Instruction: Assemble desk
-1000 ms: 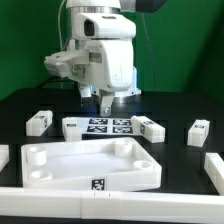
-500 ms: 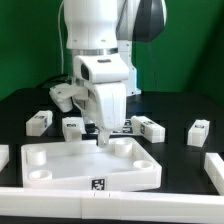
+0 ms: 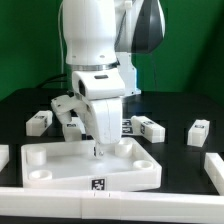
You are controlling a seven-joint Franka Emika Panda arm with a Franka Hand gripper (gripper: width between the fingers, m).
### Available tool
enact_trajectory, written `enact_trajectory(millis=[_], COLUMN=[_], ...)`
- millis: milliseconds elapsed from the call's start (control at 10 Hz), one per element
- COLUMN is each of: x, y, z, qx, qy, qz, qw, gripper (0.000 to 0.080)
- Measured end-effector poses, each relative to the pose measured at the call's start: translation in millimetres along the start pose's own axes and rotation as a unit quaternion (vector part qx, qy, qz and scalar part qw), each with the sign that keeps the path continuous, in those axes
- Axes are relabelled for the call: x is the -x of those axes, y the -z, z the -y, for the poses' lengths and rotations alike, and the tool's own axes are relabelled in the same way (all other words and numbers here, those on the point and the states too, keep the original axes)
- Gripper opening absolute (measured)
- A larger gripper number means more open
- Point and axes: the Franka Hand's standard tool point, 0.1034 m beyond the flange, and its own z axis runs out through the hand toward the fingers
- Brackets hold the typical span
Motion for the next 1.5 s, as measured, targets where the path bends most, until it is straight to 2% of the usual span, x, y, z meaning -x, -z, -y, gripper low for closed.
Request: enact_trajectory(millis=[200, 300, 400, 500, 1100, 1500], x=[0.4, 0.6, 0.9, 1.4, -1.5, -40.5], y=[-1.6, -1.7, -1.8, -1.8, -2.0, -4.1], z=[1.3, 1.4, 1.8, 2.1, 0.9, -18.7], qx=[-0.001, -0.001, -0.002, -0.002, -0.001, 0.004], qy=[-0.001, -0.002, -0.003, -0.003, -0.028, -0.124], qz=[-0.001, -0.001, -0.001, 0.000, -0.001, -0.006], qw=[1.000, 1.000, 1.000, 1.000, 1.000, 0.992], gripper=[0.0254, 0.0254, 0.0079, 0.0057, 0.0057, 0.0057])
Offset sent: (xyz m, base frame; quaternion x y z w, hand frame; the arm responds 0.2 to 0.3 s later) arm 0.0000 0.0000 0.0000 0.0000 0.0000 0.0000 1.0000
